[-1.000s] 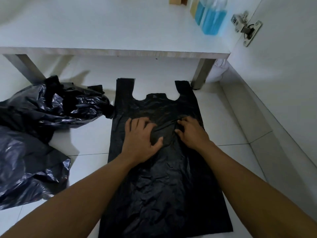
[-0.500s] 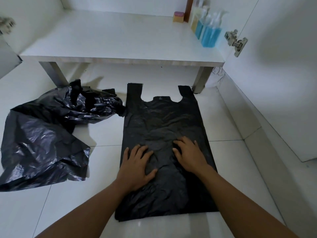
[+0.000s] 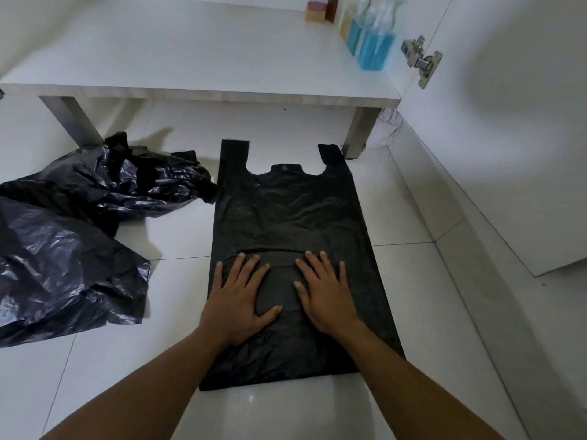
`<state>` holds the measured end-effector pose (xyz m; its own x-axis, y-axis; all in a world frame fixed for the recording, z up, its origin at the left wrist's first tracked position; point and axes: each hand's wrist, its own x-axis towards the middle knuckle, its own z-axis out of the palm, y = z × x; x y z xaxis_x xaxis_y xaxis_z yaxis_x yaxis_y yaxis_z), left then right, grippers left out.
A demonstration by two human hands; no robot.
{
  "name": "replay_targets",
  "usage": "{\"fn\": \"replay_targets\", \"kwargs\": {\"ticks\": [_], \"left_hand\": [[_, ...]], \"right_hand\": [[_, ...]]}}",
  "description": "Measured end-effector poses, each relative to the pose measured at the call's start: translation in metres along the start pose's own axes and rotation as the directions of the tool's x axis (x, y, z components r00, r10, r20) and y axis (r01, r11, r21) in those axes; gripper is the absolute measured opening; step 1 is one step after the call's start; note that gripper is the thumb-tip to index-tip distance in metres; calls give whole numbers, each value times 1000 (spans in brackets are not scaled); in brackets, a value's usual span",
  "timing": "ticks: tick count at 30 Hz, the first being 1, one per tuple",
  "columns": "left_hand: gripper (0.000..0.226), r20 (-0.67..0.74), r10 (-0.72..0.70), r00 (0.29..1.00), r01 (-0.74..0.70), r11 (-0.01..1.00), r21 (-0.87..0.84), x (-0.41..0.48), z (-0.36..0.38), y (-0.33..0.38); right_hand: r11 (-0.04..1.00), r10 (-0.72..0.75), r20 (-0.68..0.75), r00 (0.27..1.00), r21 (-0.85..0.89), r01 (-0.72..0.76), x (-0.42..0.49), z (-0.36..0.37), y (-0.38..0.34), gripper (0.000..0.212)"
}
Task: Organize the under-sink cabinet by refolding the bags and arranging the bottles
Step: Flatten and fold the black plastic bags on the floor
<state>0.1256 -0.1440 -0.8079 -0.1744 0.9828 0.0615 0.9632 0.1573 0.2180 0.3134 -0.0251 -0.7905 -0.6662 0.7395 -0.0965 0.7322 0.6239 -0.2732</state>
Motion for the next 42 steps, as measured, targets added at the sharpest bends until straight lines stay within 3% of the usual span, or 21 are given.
{"fn": "replay_targets", "kwargs": {"ticks": [6,9,10,12,15,18,21,23,27,32,38,42], "left_hand": [[108,61,-18,998,18,1000,-3,-2,-8,3],[112,89,-24,996,24,1000,7,0,-10,4],[113,100,-25,995,24,1000,7,0,-12,4],[113,131,-26,991,26,1000,3,1,-14,4],[116,194,-36,980,34,999,13,3,-19,8],[117,221,-31,975,17,998,68,3,-31,15],[104,62,43,997,-51,991,126,-11,-40,28],[94,-10,13,1000,-13,997,73,-32,-34,39],[95,44,-106,993,105,994,9,-67,-5,43],[95,42,-90,995,90,996,19,-73,0,39],[98,74,-114,991,113,993,21,-73,-4,40],[97,68,-114,991,114,993,13,-71,-4,41]], "right_hand": [[944,326,-56,944,-30,-328,-18,-30,107,59],[900,436,-66,898,3,-437,-26,-41,114,62],[904,427,-125,896,65,-422,-29,-41,103,59],[952,288,-243,926,177,-250,-35,-38,65,49],[986,49,-276,960,164,-4,-52,-12,13,28],[987,55,-265,963,163,-12,-62,8,0,18],[992,44,-285,958,127,-8,-67,16,3,22],[993,43,-289,956,114,-11,-67,15,2,21],[989,131,-251,959,104,-108,-65,14,-17,22],[994,42,-201,979,111,-20,-72,29,-36,35],[946,314,-219,924,159,-284,-82,5,41,41],[833,552,-184,813,98,-544,-83,-13,75,40]]}}
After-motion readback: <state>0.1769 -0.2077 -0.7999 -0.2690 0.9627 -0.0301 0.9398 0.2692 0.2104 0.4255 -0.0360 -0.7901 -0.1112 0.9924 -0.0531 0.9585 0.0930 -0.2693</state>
